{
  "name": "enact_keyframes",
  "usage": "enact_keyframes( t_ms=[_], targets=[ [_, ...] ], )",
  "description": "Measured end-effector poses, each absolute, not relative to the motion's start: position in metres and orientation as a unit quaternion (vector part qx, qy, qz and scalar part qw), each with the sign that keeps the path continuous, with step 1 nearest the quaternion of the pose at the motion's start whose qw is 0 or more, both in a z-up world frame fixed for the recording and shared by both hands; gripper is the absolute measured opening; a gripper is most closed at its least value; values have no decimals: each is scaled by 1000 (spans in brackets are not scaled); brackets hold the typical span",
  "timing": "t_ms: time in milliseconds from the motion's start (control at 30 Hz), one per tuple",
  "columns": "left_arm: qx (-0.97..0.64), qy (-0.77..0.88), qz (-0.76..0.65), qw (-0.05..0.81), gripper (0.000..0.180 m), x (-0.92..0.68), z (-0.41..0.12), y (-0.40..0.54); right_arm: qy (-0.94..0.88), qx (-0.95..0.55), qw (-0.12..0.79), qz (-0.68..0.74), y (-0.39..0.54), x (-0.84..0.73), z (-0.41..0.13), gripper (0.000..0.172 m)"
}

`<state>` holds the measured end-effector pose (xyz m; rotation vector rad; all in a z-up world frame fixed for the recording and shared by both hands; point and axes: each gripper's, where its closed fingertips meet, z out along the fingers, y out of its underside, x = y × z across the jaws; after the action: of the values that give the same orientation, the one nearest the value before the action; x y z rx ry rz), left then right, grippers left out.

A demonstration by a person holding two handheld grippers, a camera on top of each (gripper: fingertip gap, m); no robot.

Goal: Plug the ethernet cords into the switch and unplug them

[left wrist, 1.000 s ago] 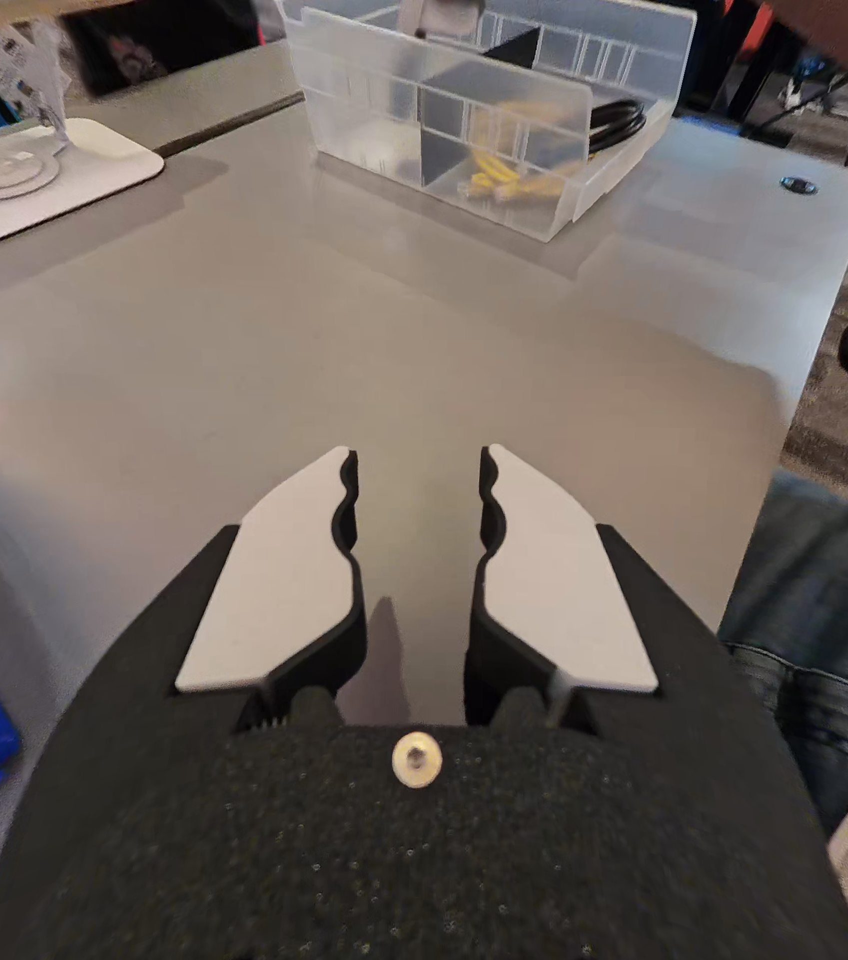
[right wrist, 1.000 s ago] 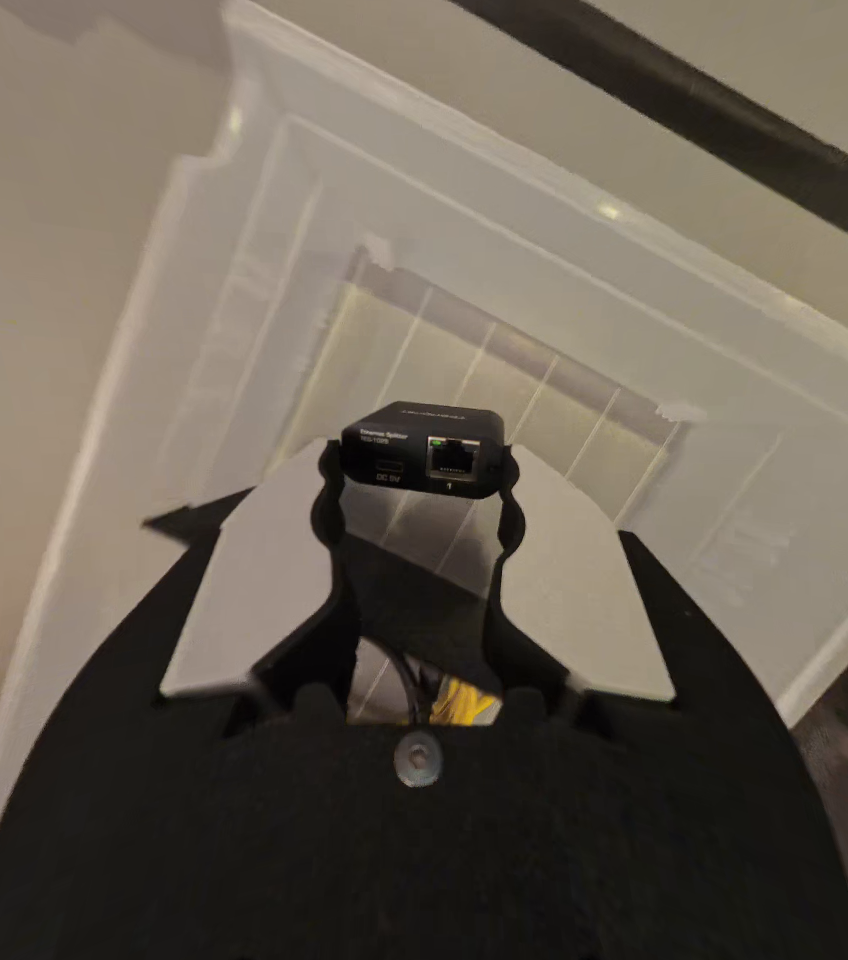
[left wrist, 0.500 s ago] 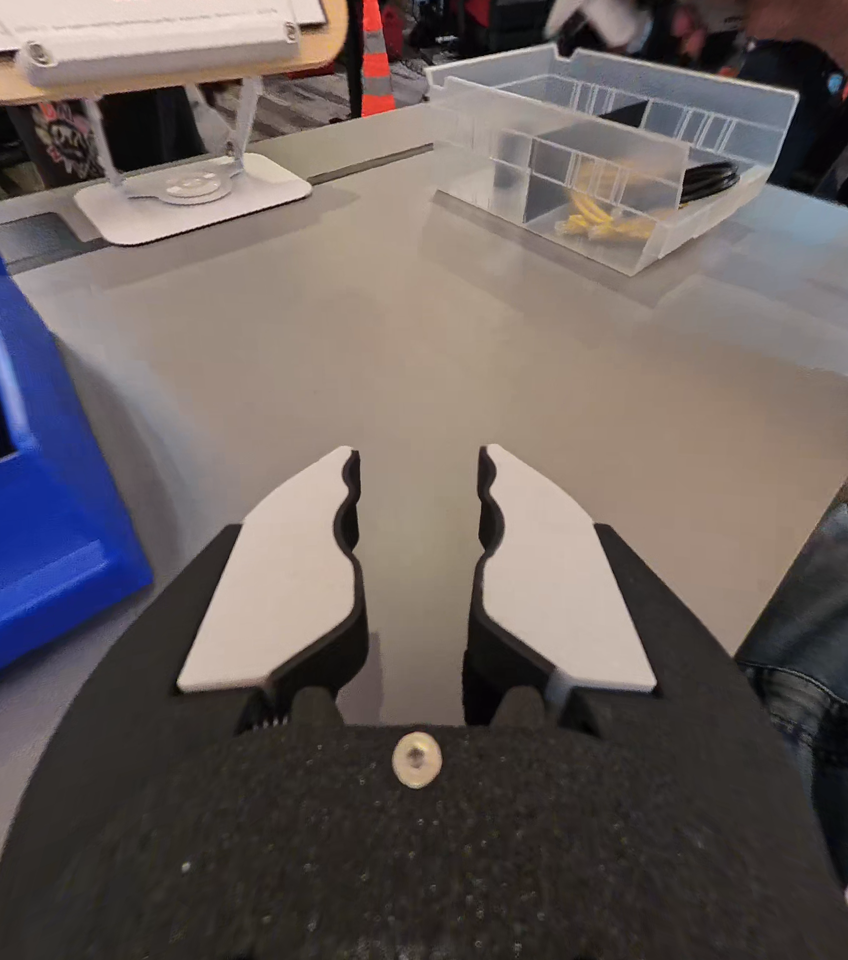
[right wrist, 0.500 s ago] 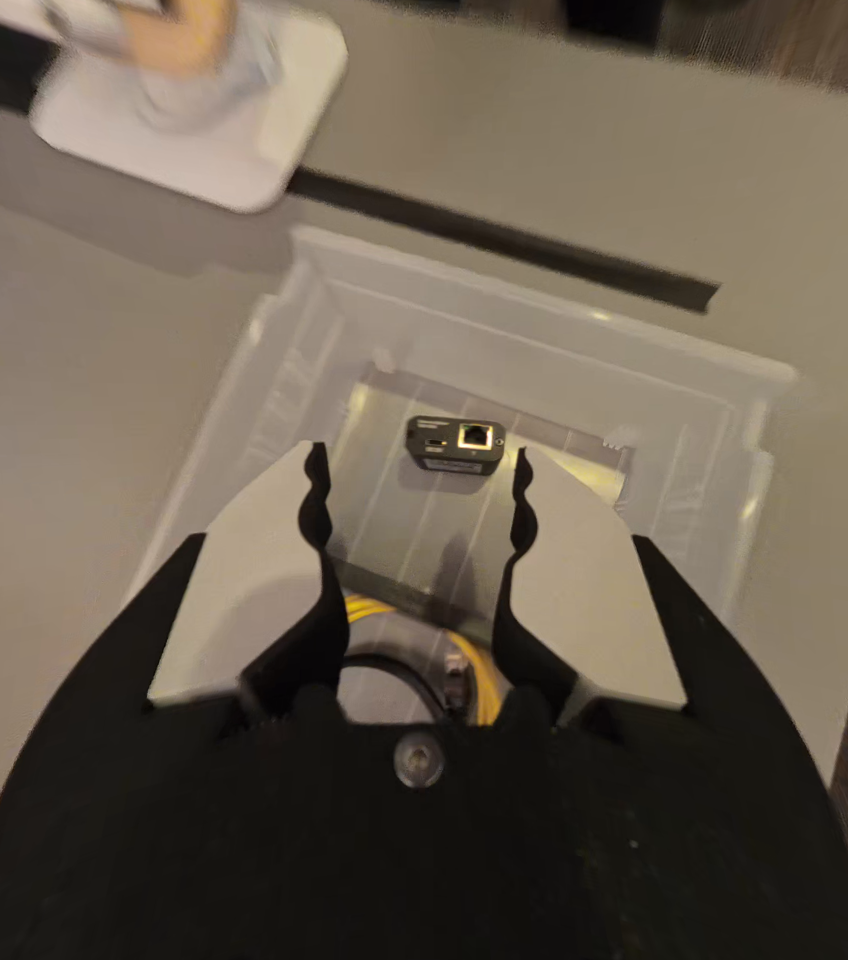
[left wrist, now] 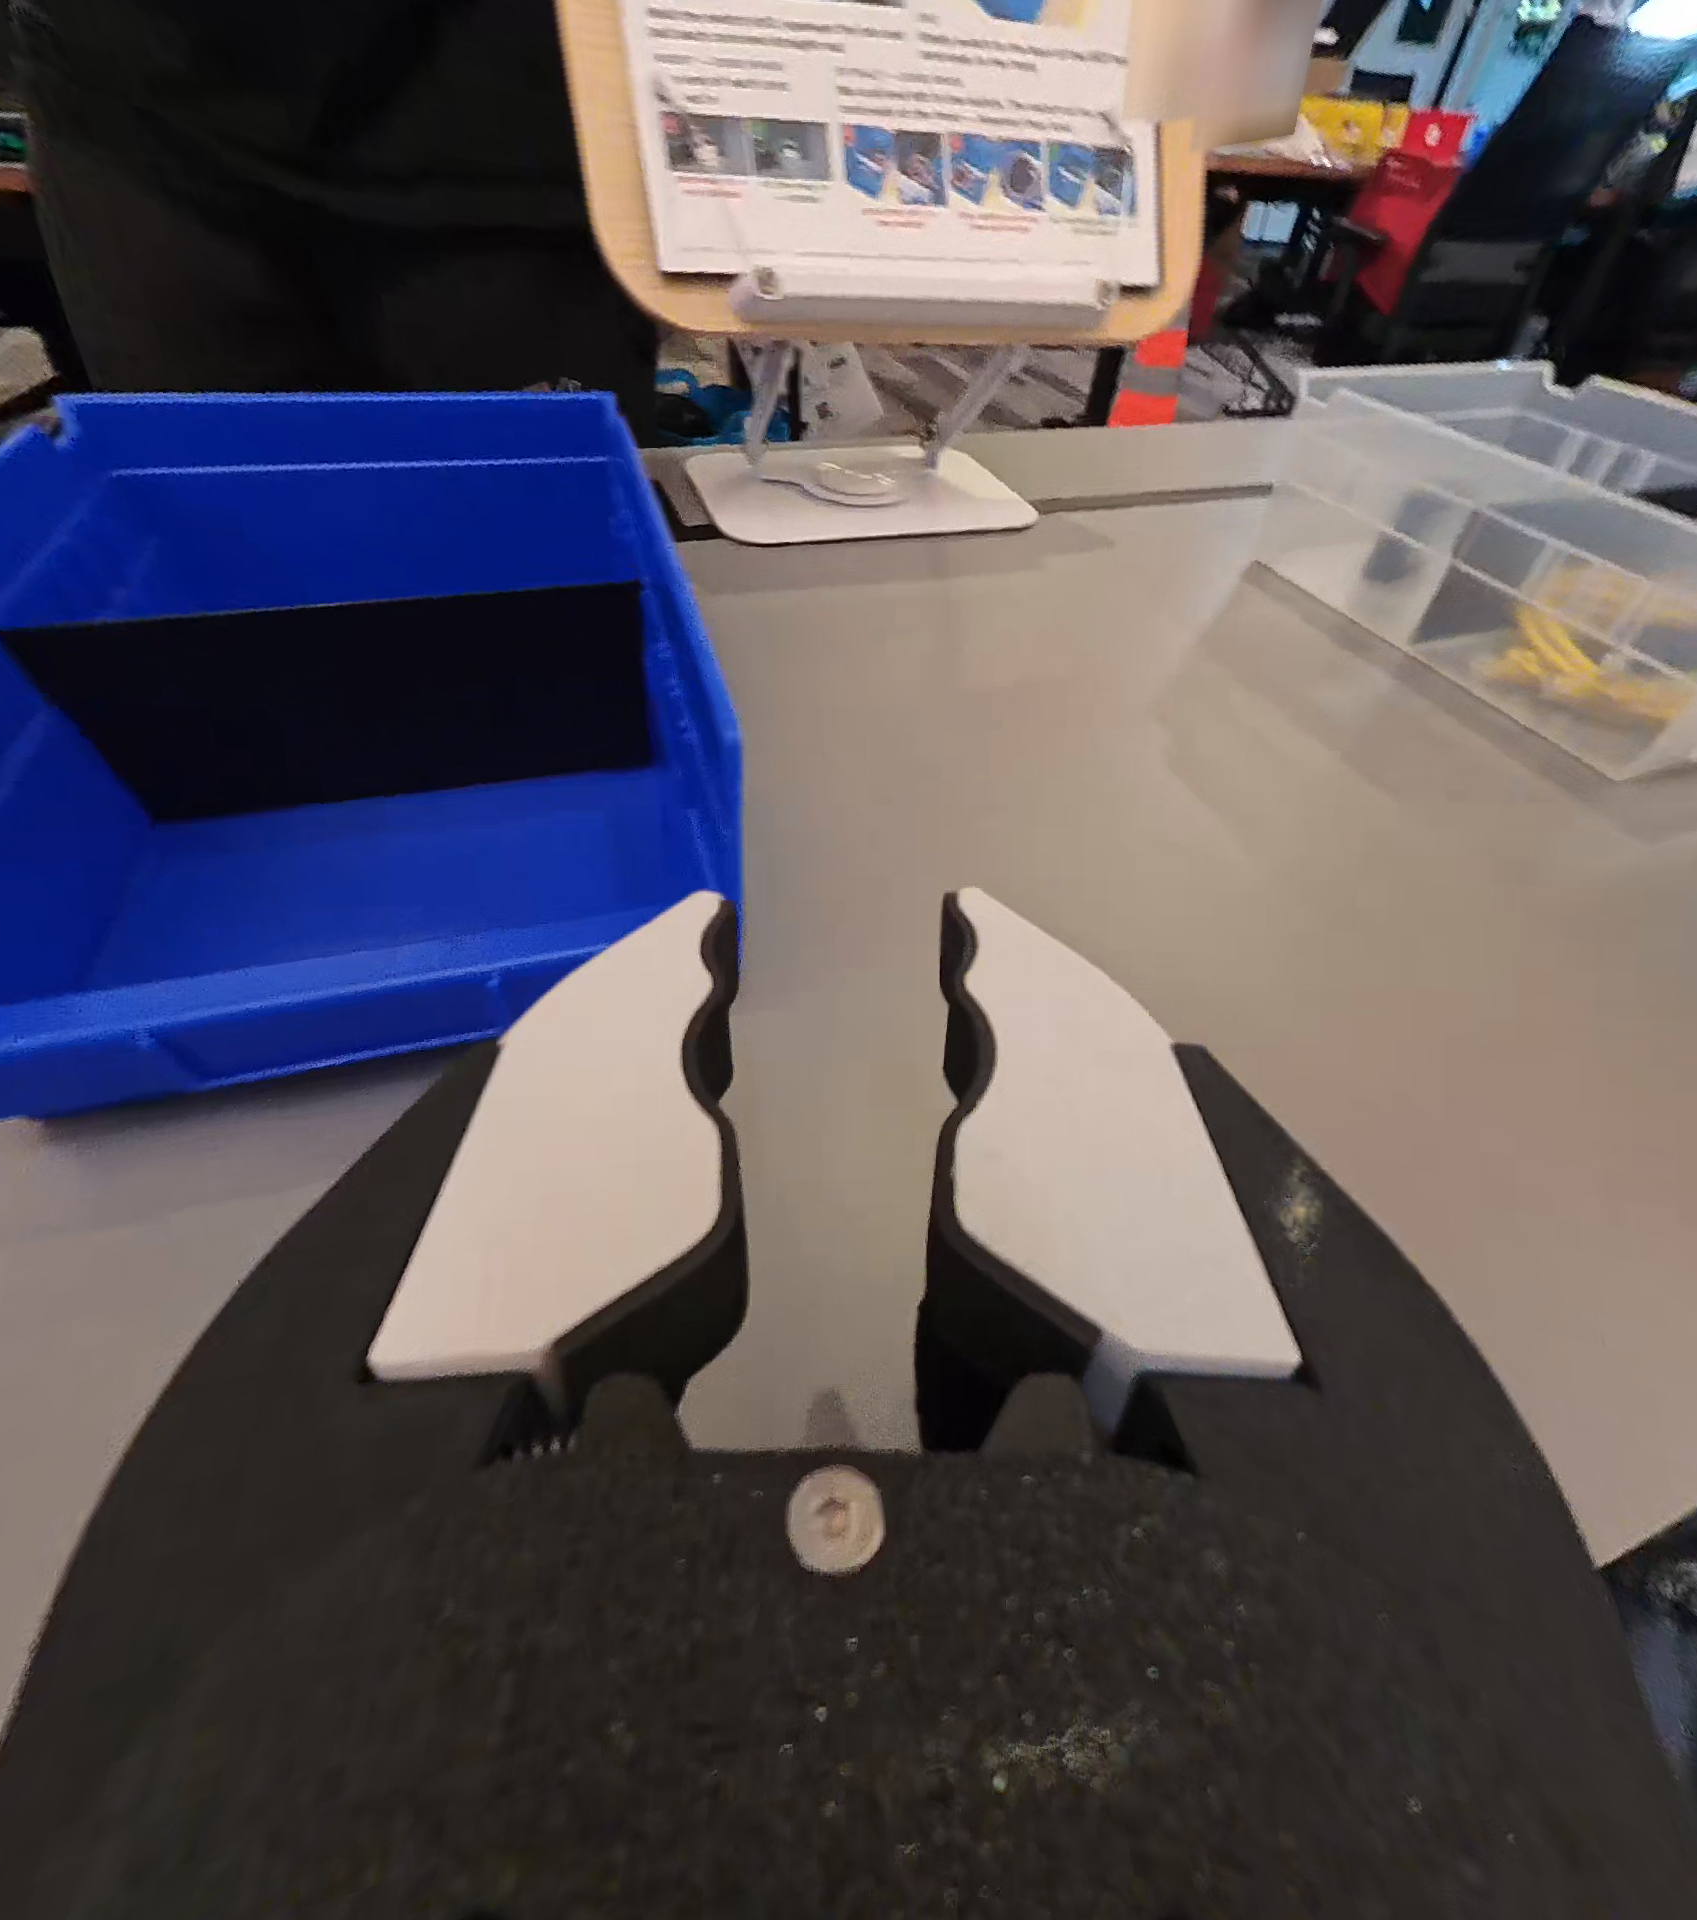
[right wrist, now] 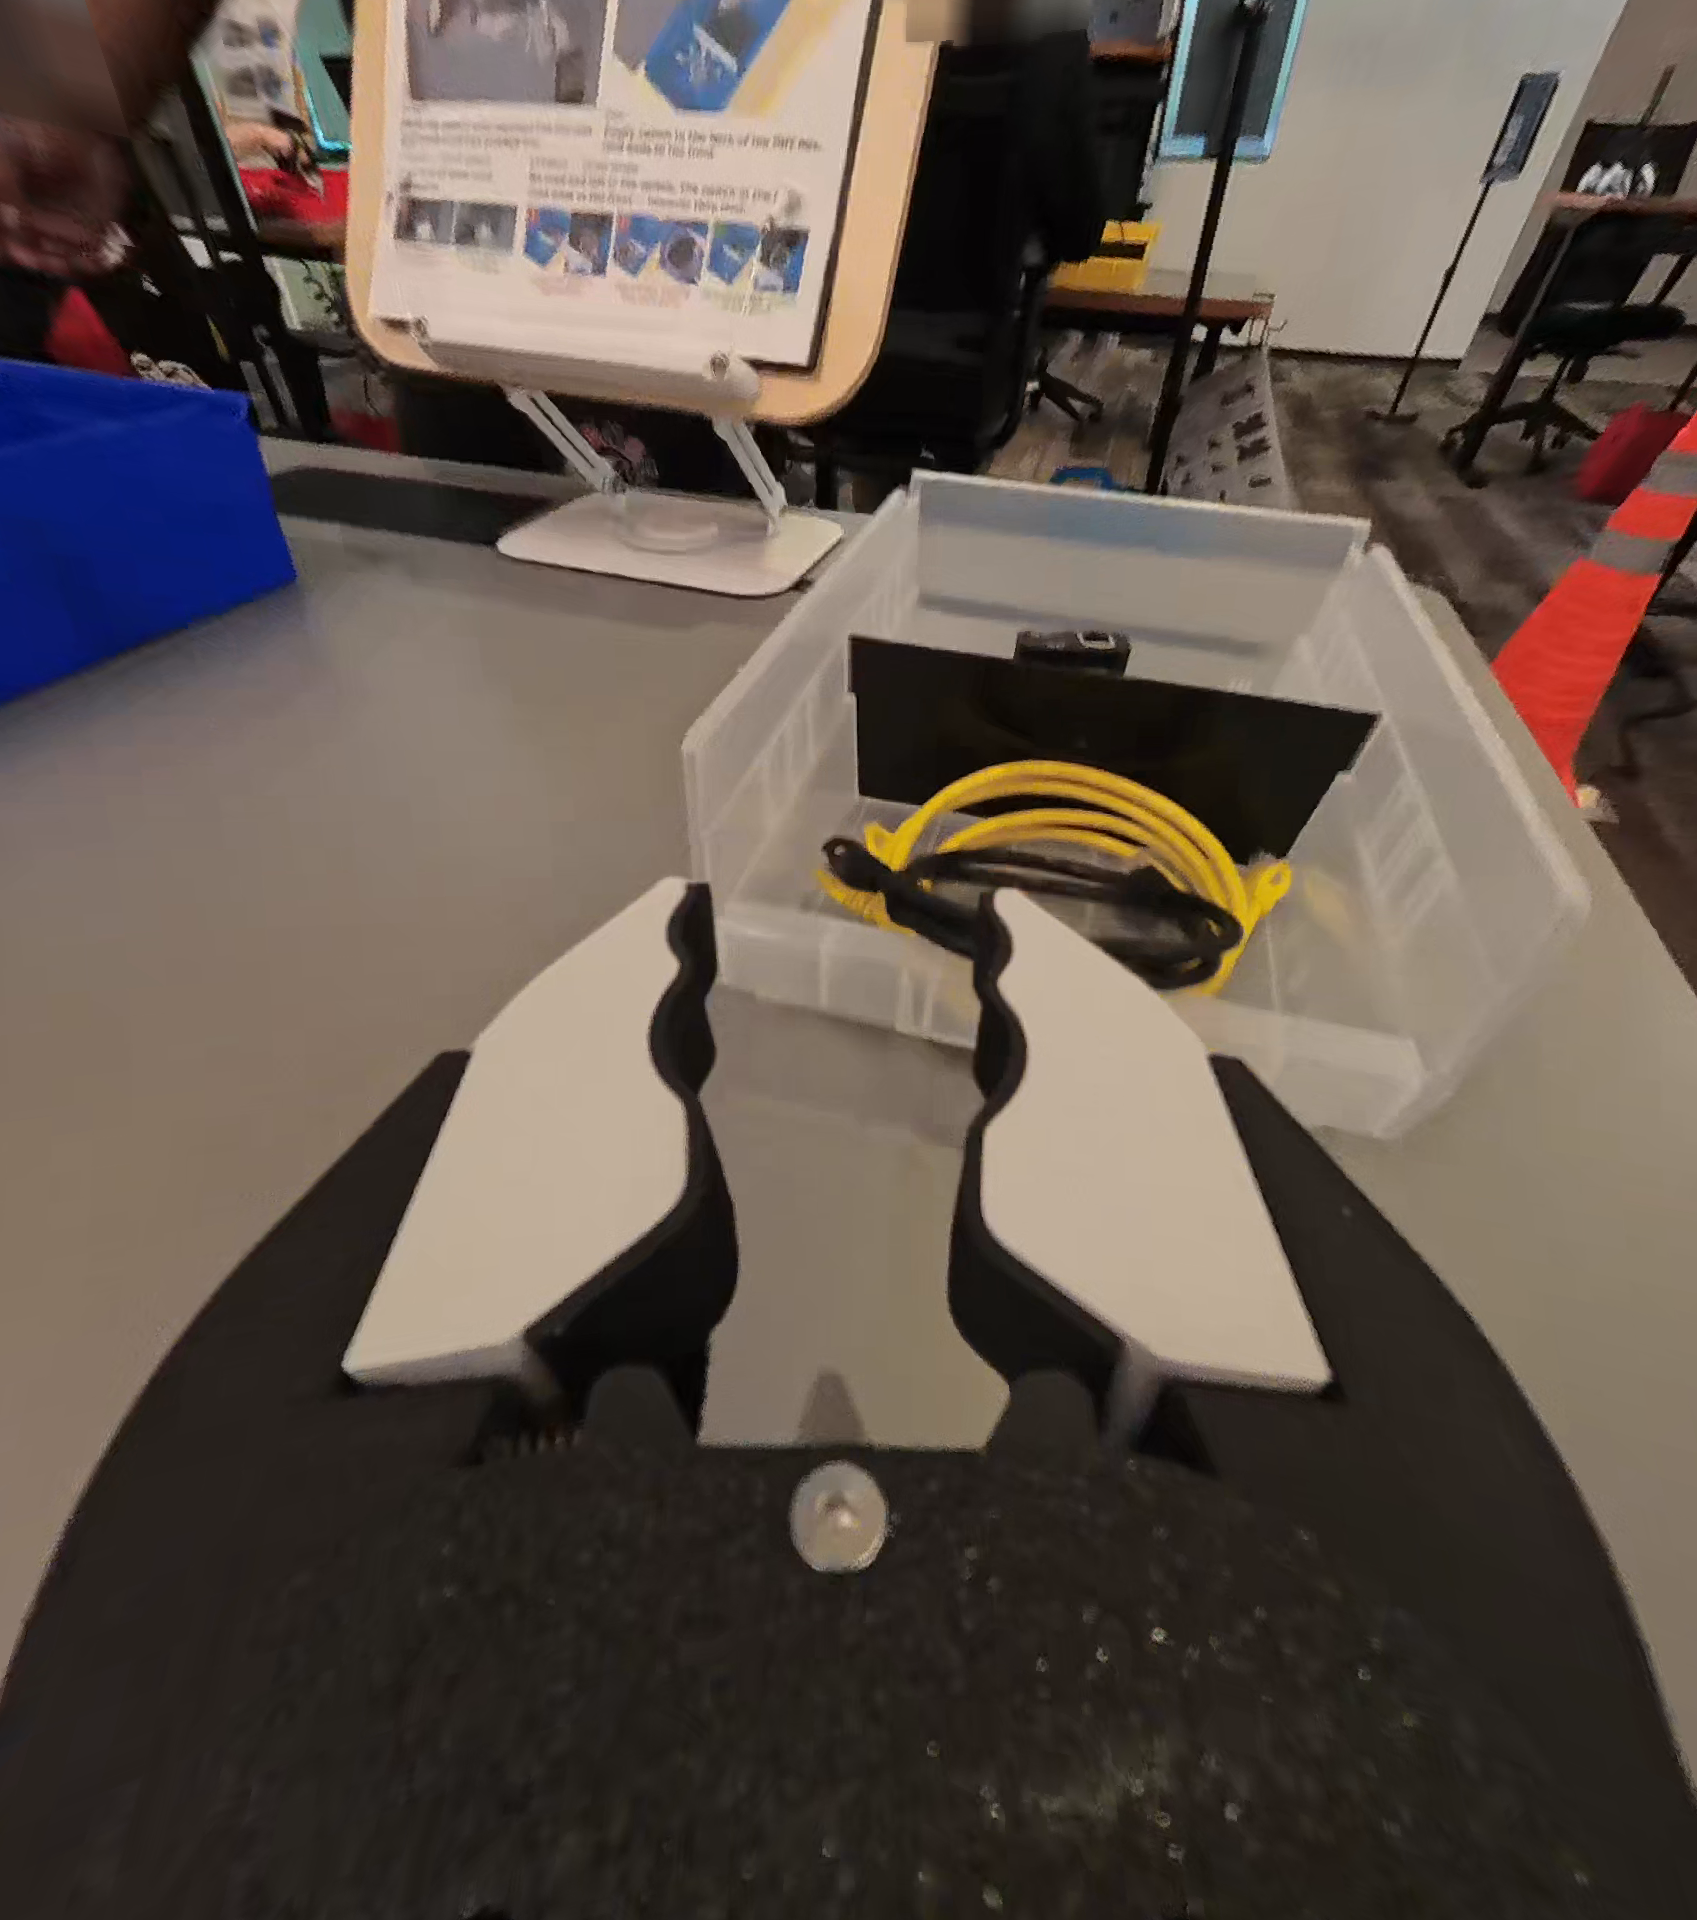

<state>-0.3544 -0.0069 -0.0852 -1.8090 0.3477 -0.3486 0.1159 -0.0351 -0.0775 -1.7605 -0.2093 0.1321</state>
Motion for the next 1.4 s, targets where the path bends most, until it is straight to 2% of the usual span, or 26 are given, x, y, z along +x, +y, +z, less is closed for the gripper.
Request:
enact_keyframes(
  t_ms=[233, 333, 1200, 1400],
  targets=[
    [-791, 119, -61, 597, 28, -398, -93, -6, -79, -802, 592, 25, -31, 136, -112, 45],
    [-795, 115, -77, 591, 28, -397, -97, -7, -46, -811, 579, 62, -27, 143, -121, 46],
    [-811, 126, -73, 566, 28, -397, -110, -2, -27, -809, 569, 146, -26, 137, -125, 40],
    [-808, 159, -89, 560, 40, -379, -113, -4, -21, -807, 571, 146, -26, 140, -125, 40]
  ],
)
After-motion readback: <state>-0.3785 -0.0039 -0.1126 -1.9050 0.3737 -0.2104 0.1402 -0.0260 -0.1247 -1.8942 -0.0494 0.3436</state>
